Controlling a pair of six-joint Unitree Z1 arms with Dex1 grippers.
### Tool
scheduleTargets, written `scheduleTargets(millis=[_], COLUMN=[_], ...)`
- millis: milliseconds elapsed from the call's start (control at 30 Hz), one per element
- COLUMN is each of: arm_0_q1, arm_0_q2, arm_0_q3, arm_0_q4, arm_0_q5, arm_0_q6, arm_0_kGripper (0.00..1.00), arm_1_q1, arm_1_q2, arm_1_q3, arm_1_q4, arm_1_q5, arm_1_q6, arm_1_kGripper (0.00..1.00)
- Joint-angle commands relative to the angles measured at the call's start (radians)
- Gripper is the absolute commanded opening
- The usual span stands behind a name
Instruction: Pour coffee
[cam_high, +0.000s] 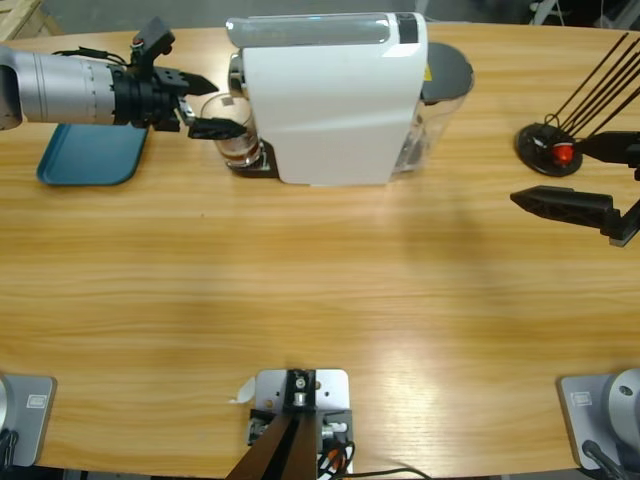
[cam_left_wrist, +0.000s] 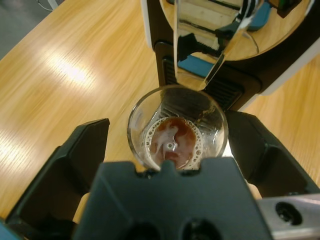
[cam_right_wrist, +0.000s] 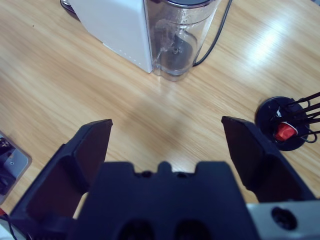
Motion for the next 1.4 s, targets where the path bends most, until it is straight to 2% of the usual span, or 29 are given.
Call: scheduleTargets(millis=[33,233,300,367,467,500,633,833,1033,1400], arm_0_q1=[0.007,0.007,0.007,0.005,0.005,0.005,0.005,0.018,0.025,0.098], arm_0_q2=[0.076,0.088,0.095,0.095,0.096,0.097,0.096,0.093,0.071,-0.013], arm_0_q3=[-0.007,-0.015,-0.017,-0.015,-0.015,-0.015,-0.016,-0.004,0.013,0.139], arm_0_q4=[-0.012,-0.012,-0.011,-0.011,-0.009,-0.009,-0.01,-0.052,-0.055,-0.054], arm_0_q5=[-0.049,-0.051,-0.051,-0.054,-0.054,-0.053,-0.056,-0.163,-0.163,-0.141], arm_0_q6=[0.007,0.004,0.005,0.005,0.005,0.005,0.005,0.017,0.021,0.034], arm_0_kGripper=[0.976,0.815,0.642,0.52,0.514,0.481,0.019,0.0,0.0,0.0], arm_1_q1=[-0.011,-0.011,-0.011,-0.011,-0.011,-0.011,-0.011,-0.011,-0.011,-0.011], arm_1_q2=[0.026,0.028,0.028,0.028,0.028,0.029,0.029,0.028,0.024,-0.024], arm_1_q3=[0.032,0.034,0.034,0.035,0.035,0.035,0.035,0.037,0.037,0.046], arm_1_q4=[-0.008,-0.008,-0.009,-0.009,-0.01,-0.01,-0.01,-0.01,-0.01,-0.011], arm_1_q5=[-0.01,-0.01,-0.01,-0.01,-0.01,-0.01,-0.011,-0.013,-0.013,-0.011], arm_1_q6=[-0.01,-0.01,-0.01,-0.01,-0.01,-0.009,-0.01,-0.01,-0.01,-0.008], arm_1_kGripper=[1.0,1.0,1.0,1.0,1.0,1.0,1.0,1.0,1.0,1.0])
